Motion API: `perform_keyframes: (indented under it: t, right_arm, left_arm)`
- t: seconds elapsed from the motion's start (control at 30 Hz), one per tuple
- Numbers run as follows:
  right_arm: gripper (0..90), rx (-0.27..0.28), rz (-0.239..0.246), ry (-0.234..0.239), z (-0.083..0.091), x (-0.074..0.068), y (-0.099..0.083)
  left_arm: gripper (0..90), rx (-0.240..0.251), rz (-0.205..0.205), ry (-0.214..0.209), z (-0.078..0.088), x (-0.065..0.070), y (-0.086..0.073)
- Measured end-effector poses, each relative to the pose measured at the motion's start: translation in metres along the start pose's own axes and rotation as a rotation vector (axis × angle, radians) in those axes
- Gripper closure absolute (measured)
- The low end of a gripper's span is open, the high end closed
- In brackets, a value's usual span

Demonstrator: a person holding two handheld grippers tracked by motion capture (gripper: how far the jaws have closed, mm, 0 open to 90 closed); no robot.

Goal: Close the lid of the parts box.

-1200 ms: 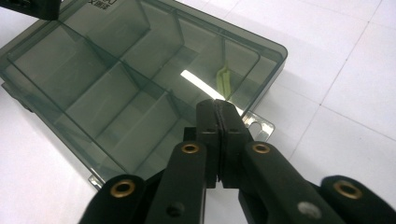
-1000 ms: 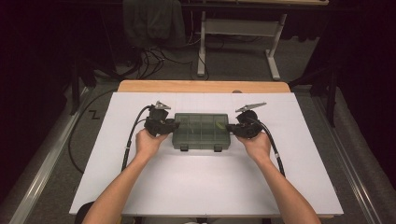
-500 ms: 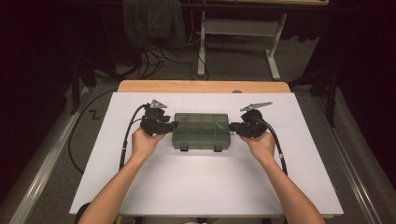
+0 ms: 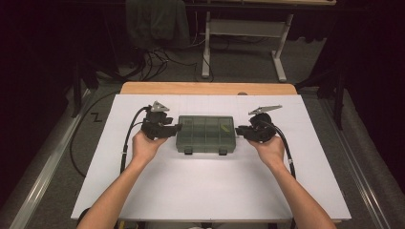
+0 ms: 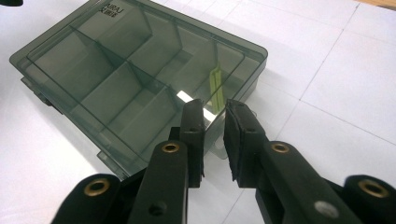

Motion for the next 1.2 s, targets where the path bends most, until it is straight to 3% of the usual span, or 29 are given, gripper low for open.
perform_keyframes:
  t: [0.57, 1.2]
  right_arm:
    - [77.5, 0.024, 0.001, 0.042, 0.013, -0.004, -0.002]
    - [76.7, 0.038, 0.007, 0.045, 0.022, -0.003, -0.006]
  left_arm:
    - [49.7, 0.015, -0.006, -0.017, 0.010, 0.006, 0.004]
    - [48.2, 0.019, -0.024, -0.028, 0.024, 0.012, 0.004]
Point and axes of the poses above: each handheld gripper's, and its own axes: z roughly backward along the jaws, y roughly out of its top, x roughly to its right, the point moved 7 cm from there along -z, roughly forward along the jaws, and after that the axes turned 13 degrees about -y, right-handed, at the moved point
